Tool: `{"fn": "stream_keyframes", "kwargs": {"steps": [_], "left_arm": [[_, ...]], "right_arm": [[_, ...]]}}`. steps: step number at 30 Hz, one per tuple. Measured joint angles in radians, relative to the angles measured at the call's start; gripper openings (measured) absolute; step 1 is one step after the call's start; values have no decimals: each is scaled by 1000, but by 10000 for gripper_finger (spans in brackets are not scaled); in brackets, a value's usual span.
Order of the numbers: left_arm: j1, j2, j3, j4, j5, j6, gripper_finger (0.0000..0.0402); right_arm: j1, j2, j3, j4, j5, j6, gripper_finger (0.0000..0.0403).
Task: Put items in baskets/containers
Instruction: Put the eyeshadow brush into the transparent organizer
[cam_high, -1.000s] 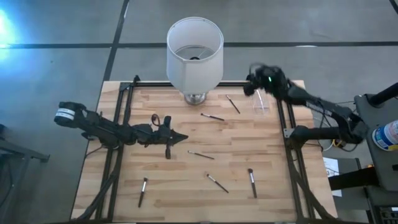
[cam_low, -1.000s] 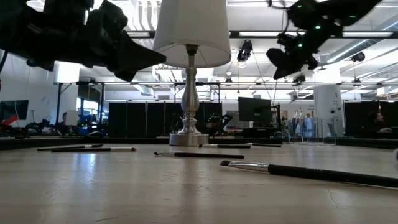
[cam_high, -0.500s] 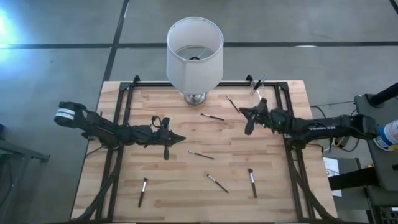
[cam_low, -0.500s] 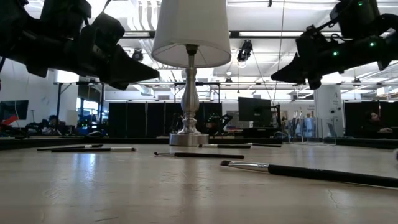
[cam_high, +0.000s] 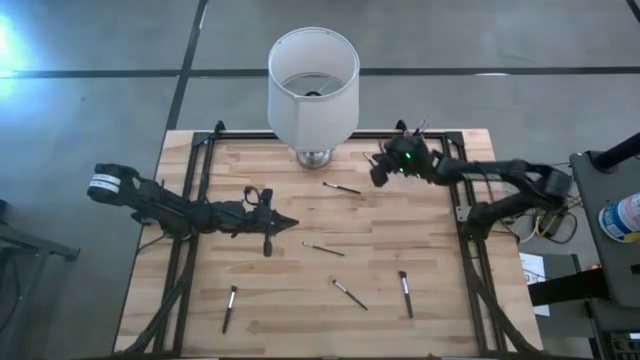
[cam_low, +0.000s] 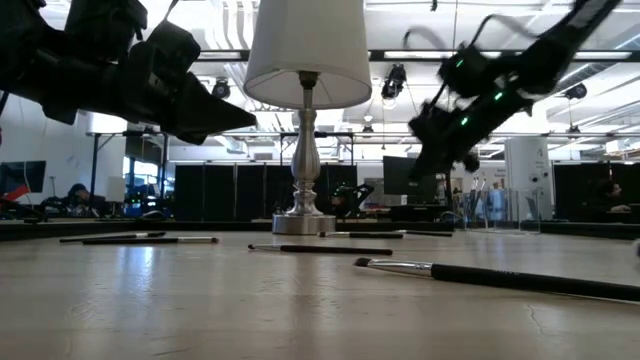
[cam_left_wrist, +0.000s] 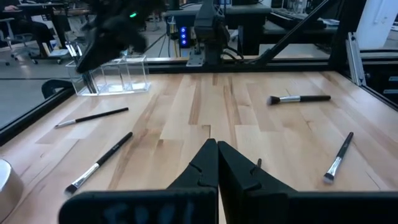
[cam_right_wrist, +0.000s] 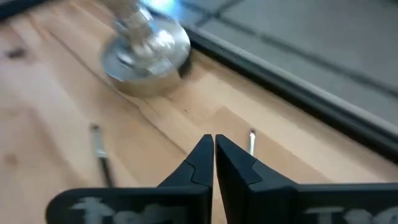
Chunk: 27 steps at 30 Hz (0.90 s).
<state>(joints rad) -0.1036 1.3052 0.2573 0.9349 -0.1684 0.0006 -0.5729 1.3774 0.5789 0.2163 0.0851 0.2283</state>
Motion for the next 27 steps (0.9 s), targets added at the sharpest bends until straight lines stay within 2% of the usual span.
{"fn": "stream_keyframes", "kwargs": {"steps": [5,9,14,17,27], "left_arm": [[0,0,0,-6,0,0,0],[0,0,0,-5,0,0,0],[0,0,0,-6,0,0,0],[0,0,0,-10,0,0,0],[0,0,0,-9,0,0,0]], "right_arm": [[-65,188,107,-17,-54,-11,55],[-76,295,193,-96,-56,-22,96],[-75,351,274,-199,38,-42,129],[-78,354,300,-228,73,-48,133],[-98,360,285,-238,44,-23,102]]}}
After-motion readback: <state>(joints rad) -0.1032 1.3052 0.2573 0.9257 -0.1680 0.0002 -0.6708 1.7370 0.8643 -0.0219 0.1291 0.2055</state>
